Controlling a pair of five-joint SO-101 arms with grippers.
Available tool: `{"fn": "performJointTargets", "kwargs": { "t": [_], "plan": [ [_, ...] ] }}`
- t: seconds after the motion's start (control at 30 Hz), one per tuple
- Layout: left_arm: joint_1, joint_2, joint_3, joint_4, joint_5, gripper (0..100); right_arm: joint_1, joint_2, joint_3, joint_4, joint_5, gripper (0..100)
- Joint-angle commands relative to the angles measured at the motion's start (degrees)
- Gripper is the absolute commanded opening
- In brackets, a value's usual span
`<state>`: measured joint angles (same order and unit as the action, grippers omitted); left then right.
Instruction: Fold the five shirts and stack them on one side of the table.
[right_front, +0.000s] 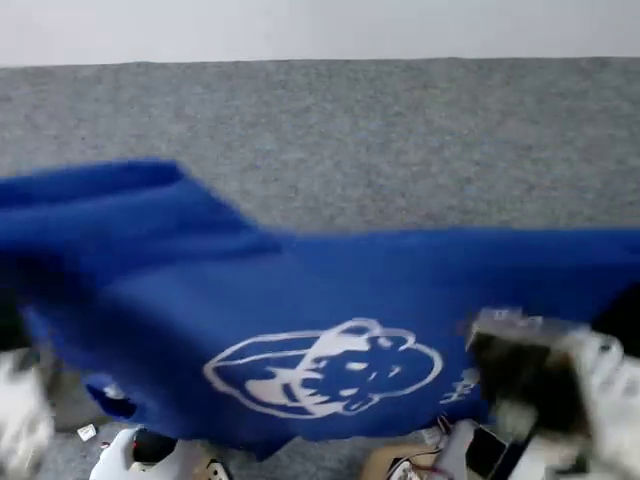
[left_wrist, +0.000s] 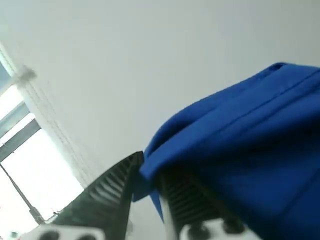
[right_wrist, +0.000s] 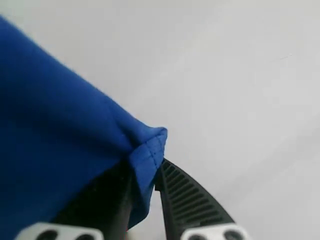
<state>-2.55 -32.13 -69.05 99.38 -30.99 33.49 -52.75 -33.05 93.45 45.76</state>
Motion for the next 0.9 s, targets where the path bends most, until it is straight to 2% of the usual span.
{"fn": "performJointTargets", "kwargs": {
  "t": [0.0,0.17,0.3,0.4,0.6,0.73,0.87],
  "plan": [
    [-0.09,0.09,11.21,0.79,-0.44,1,-0.84,5.93,5.36,-0.13,0.35,1.1],
    [0.09,0.18,31.43,-3.69,-0.44,1,-7.69,12.18,12.40,-0.13,0.35,1.1],
    [0.00,0.18,47.96,-11.52,-0.44,1,-12.35,18.24,19.16,-3.91,0.18,1.1],
    [0.09,0.18,60.53,-20.75,-0.44,1,-14.29,22.55,24.79,-9.54,0.09,1.1],
    [0.18,0.97,82.68,-45.01,-0.44,1,-16.75,31.08,33.93,-23.60,-0.88,1.1],
    [-0.09,7.30,87.78,-54.15,-0.44,1,-17.27,38.20,34.64,-31.16,-2.37,1.1],
    [-0.09,17.41,83.12,-58.37,-0.35,1,-17.27,44.88,32.62,-36.53,-4.04,1.1]
  ]
}}
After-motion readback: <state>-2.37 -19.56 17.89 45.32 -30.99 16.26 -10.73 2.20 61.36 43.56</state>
